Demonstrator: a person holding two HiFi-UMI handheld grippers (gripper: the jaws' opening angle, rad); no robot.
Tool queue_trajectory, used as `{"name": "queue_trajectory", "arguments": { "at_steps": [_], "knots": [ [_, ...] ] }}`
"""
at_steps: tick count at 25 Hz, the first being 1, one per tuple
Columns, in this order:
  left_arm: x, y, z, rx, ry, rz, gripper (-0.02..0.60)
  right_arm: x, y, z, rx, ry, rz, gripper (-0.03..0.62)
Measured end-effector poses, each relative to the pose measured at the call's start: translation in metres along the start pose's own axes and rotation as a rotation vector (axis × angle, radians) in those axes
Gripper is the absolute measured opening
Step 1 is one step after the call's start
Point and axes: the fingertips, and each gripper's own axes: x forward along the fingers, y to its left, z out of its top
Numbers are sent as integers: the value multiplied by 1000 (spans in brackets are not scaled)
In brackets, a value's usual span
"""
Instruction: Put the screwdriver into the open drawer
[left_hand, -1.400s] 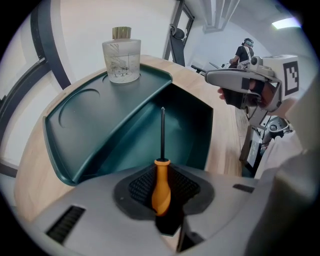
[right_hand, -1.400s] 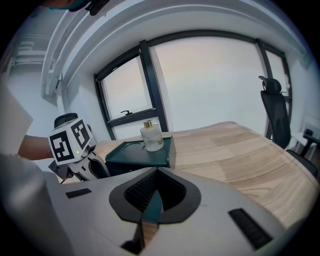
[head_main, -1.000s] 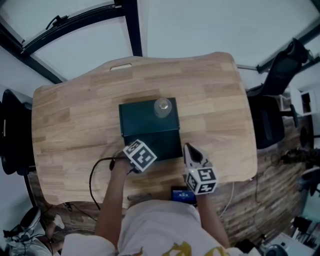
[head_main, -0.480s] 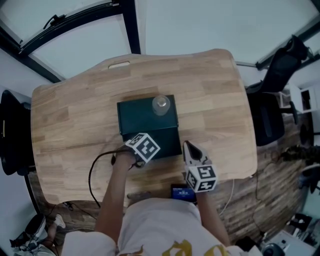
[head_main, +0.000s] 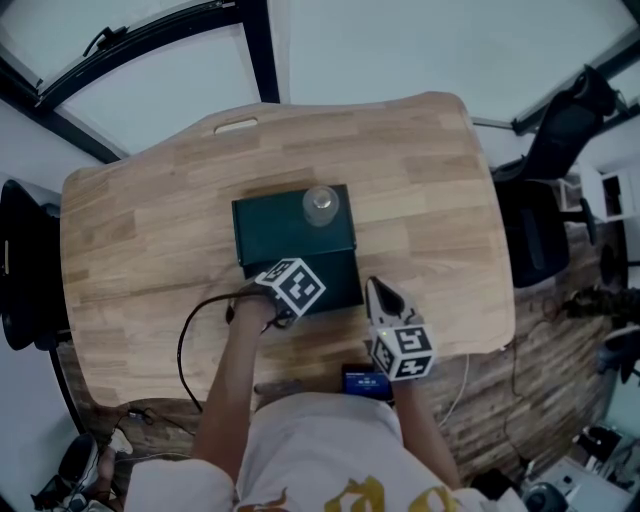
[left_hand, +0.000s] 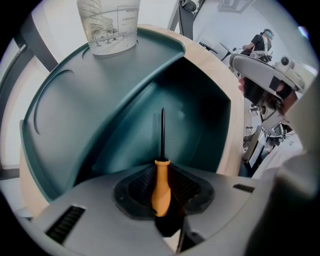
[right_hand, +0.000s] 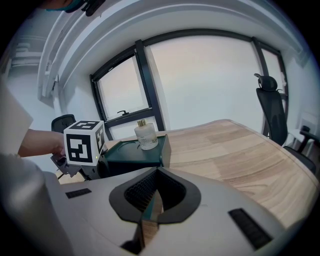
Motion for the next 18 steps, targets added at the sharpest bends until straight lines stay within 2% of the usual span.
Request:
{"name": "queue_trajectory", "arguments": {
  "at_steps": [10, 18],
  "knots": [
    [3, 0, 0, -2, 21, -7, 72, -2, 2, -5, 11, 9, -6, -5],
    [2, 0, 2, 2, 4, 0, 72, -3, 2, -5, 13, 5, -10, -5]
  ]
}}
